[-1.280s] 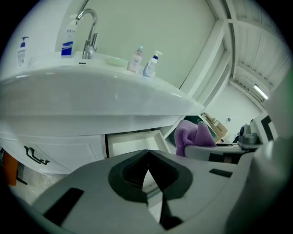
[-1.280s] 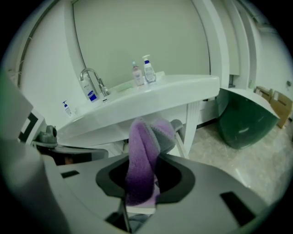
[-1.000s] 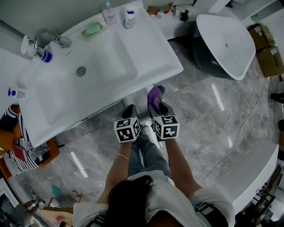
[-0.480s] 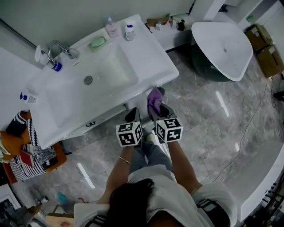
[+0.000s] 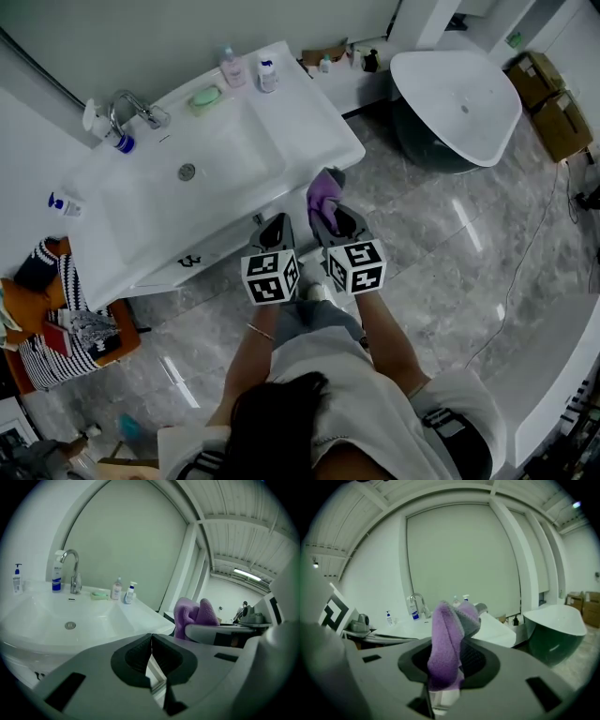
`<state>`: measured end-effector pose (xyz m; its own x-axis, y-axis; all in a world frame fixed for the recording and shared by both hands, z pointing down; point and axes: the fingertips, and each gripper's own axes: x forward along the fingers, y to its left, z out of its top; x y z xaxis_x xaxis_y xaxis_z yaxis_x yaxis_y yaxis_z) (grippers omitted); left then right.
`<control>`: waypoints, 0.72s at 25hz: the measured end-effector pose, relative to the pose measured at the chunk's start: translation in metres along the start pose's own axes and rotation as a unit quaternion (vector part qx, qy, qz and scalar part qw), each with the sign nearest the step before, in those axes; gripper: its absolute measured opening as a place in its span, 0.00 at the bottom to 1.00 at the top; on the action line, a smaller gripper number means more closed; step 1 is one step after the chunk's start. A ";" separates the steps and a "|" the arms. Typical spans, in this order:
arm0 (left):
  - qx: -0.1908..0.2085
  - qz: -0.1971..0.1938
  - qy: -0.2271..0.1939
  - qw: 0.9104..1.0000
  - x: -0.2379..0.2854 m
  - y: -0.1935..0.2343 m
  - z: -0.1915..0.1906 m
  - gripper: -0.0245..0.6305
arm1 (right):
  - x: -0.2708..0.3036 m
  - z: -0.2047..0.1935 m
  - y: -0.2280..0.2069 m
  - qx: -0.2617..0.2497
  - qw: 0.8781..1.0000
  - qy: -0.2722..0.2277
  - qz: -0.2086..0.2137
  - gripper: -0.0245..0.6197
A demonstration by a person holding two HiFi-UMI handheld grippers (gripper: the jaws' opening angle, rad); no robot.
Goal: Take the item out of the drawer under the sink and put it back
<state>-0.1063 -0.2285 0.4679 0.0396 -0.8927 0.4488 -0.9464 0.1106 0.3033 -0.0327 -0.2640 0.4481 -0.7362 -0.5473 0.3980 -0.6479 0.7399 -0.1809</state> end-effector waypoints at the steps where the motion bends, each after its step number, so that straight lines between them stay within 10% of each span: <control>1: 0.004 -0.001 -0.007 1.000 -0.003 -0.002 0.004 0.04 | -0.002 0.005 0.002 -0.004 1.000 -0.008 -0.002 0.23; 18: 0.062 0.000 -0.097 0.993 -0.052 -0.022 0.054 0.04 | -0.034 0.060 0.037 -0.055 0.994 -0.092 0.006 0.24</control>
<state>-0.1044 -0.2085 0.3926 -0.0116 -0.9615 0.2746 -0.9793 0.0665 0.1912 -0.0436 -0.2419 0.3742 -0.7742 -0.5925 0.2227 -0.6203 0.7802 -0.0806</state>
